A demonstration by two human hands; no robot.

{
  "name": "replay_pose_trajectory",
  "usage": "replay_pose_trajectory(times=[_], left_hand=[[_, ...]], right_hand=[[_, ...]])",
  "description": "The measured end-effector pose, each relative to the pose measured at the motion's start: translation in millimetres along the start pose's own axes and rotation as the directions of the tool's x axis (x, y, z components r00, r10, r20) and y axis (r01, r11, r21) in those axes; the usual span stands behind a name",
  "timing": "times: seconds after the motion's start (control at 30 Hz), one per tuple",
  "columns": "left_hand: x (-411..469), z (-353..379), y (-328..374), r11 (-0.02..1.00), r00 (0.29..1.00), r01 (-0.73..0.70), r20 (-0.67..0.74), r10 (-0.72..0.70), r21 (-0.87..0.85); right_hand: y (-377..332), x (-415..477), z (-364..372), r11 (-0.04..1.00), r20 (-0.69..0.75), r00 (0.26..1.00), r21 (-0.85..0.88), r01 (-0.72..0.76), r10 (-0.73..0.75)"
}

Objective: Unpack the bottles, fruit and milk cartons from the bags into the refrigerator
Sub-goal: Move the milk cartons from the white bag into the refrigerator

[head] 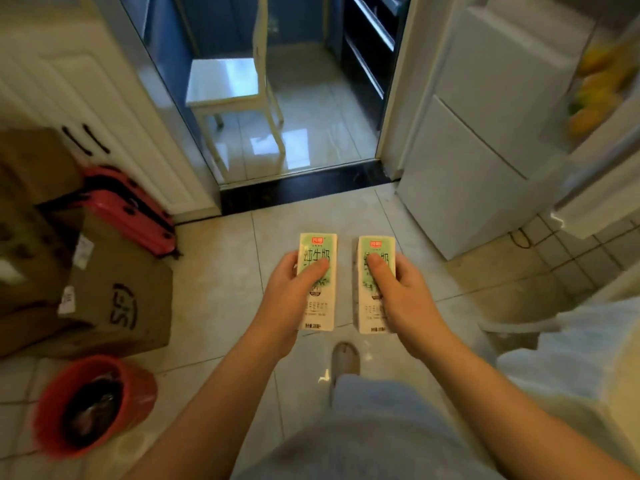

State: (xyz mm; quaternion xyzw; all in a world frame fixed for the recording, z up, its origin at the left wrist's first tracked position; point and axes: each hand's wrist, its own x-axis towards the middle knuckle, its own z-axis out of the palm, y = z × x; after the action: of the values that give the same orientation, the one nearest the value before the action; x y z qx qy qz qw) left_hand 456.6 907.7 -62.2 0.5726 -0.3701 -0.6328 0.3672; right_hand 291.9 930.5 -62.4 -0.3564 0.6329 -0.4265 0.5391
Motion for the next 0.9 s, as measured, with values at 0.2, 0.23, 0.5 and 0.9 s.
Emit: replay_pose_trajectory(times=[0.2, 0.23, 0.5, 0.9], left_hand=[[93.8, -15.0, 52.7, 0.998, 0.995, -0.07, -0.066, 0.07, 0.007], [113.1, -15.8, 63.7, 0.996, 0.993, -0.085, -0.078, 0.086, 0.014], [261.8, 0.5, 171.5, 0.976, 0.966, -0.218, -0.144, 0.216, -0.002], [428.9, 104.9, 267.9, 0.93, 0.92, -0.365, 0.137, 0.367, -0.037]], right_hand=[[-45.0, 108.8, 44.7, 0.996, 0.04, 0.995, 0.012, 0.092, -0.092], [-55.0, 131.5, 50.6, 0.995, 0.048, 0.993, 0.016, 0.103, -0.104], [-154.7, 297.3, 70.4, 0.978, 0.083, 0.975, 0.011, 0.208, -0.208], [-245.8, 435.4, -7.0, 0.965, -0.144, 0.961, 0.077, 0.249, -0.237]])
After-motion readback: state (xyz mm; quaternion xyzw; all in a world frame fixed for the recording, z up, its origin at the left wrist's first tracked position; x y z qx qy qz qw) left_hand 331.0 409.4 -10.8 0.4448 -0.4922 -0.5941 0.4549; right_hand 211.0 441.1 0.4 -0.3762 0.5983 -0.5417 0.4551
